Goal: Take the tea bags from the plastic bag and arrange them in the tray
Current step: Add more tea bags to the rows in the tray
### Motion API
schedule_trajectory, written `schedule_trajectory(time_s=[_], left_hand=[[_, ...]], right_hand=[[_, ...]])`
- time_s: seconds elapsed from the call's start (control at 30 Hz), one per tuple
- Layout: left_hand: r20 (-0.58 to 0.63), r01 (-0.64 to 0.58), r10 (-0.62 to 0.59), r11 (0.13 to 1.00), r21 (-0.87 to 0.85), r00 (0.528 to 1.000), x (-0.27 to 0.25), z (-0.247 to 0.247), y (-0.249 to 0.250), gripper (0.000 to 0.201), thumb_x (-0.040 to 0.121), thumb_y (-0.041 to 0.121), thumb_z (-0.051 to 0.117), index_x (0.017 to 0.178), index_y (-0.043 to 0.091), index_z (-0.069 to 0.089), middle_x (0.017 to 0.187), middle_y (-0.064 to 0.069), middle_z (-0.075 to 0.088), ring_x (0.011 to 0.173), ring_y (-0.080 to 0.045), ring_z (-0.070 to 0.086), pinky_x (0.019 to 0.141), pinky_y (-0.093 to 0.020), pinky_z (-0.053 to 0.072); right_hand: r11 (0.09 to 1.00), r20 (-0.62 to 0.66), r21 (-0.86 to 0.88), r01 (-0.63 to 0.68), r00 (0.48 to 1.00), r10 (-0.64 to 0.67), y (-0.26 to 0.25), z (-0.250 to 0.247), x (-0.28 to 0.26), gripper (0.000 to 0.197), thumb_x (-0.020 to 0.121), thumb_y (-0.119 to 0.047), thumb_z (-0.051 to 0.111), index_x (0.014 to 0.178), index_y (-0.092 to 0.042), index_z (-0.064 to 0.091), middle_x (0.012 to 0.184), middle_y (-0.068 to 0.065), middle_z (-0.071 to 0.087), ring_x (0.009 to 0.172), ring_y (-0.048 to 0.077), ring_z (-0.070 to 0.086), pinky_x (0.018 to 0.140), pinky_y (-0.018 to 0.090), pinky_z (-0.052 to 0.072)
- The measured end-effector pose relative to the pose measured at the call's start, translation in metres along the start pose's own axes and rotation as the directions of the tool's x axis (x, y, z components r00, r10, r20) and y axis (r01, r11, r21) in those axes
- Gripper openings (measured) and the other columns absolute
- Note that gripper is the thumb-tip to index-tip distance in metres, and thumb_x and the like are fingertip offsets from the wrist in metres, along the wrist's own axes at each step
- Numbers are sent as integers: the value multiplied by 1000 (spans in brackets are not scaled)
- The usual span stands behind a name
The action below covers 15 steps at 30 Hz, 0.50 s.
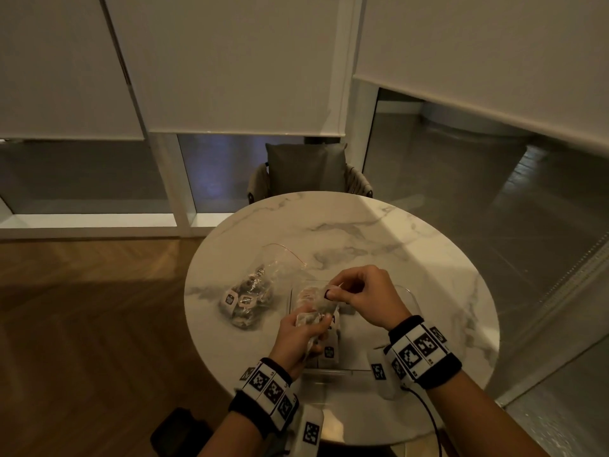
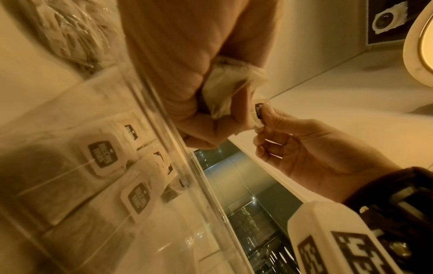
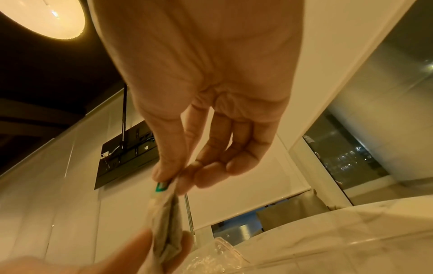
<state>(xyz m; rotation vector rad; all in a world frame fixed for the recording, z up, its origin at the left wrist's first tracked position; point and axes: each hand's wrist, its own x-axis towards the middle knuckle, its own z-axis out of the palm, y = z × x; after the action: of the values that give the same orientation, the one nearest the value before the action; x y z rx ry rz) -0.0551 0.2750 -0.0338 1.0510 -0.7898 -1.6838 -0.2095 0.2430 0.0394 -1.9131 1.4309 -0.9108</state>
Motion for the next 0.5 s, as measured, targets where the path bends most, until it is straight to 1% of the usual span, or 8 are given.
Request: schedule_trajectory(time_s=[0.07, 0.13, 0.2, 0.3, 0.33, 0.4, 0.43, 0.5], left_hand=[[9, 5, -5, 1000, -14, 1000, 0, 1, 0, 13, 88, 6, 69, 101, 10, 66, 69, 1, 60, 56, -10, 50, 38, -17, 34], [17, 9, -8, 1000, -27, 1000, 1, 1, -1, 12, 89, 8, 69, 100, 10, 66, 69, 1, 60, 55, -10, 49, 38, -17, 33], [18, 12, -12, 999, -34, 1000, 2, 0, 0, 13, 89, 9, 69, 102, 10, 67, 68, 1, 60, 55, -10, 48, 38, -17, 33], [16, -1, 2, 999, -34, 1000, 4, 1, -1, 21, 89, 11, 69, 109, 6, 66, 71, -1, 60, 55, -9, 48, 39, -16, 33], [15, -10, 10, 999, -35, 1000, 4, 1, -1, 20, 90, 10, 68, 110, 7, 66, 73, -2, 59, 54, -10, 48, 39, -16, 32], [13, -23, 23, 999, -34, 1000, 5, 2, -1, 17, 91, 6, 66, 107, 7, 66, 75, -4, 58, 54, -10, 48, 40, -17, 32], [15, -28, 29, 999, -26, 999, 6, 2, -1, 16, 91, 5, 65, 107, 5, 65, 76, -5, 58, 54, -10, 49, 40, -17, 32], [21, -41, 41, 999, 1, 999, 5, 2, -2, 18, 91, 5, 65, 109, 3, 64, 74, -5, 58, 55, -11, 49, 40, -17, 32]], right_hand=[[1000, 5, -7, 5, 1000, -5, 2, 1, 0, 6, 80, -19, 79, 85, -21, 78, 73, 0, 74, 69, 15, 68, 70, 33, 58], [1000, 23, 19, 21, 999, -22, 2, 0, -1, 16, 81, -15, 78, 94, -23, 77, 82, -3, 74, 72, 9, 67, 70, 24, 57], [998, -15, 61, 7, 1000, -6, 1, -2, -2, 28, 76, -13, 82, 100, -26, 74, 85, -4, 72, 69, 6, 64, 65, 16, 52], [991, -93, 129, -34, 995, 47, 3, -5, -3, 32, 71, -6, 85, 95, -22, 71, 73, 1, 71, 64, 7, 63, 64, 17, 52], [989, -76, 147, -33, 996, 44, 3, -6, -3, 30, 71, -5, 84, 94, -20, 72, 70, 2, 72, 65, 8, 65, 66, 18, 53], [983, 13, 185, -15, 1000, 13, 3, -5, -3, 27, 71, -5, 84, 94, -16, 74, 68, 3, 73, 67, 11, 69, 70, 22, 56], [981, 36, 195, -11, 999, 4, 4, -4, -3, 26, 71, -4, 84, 93, -15, 75, 69, 4, 73, 67, 13, 70, 69, 23, 56], [986, -10, 168, -14, 1000, 16, 5, -3, -2, 22, 71, -4, 84, 89, -15, 76, 68, 5, 73, 64, 11, 68, 61, 19, 53]])
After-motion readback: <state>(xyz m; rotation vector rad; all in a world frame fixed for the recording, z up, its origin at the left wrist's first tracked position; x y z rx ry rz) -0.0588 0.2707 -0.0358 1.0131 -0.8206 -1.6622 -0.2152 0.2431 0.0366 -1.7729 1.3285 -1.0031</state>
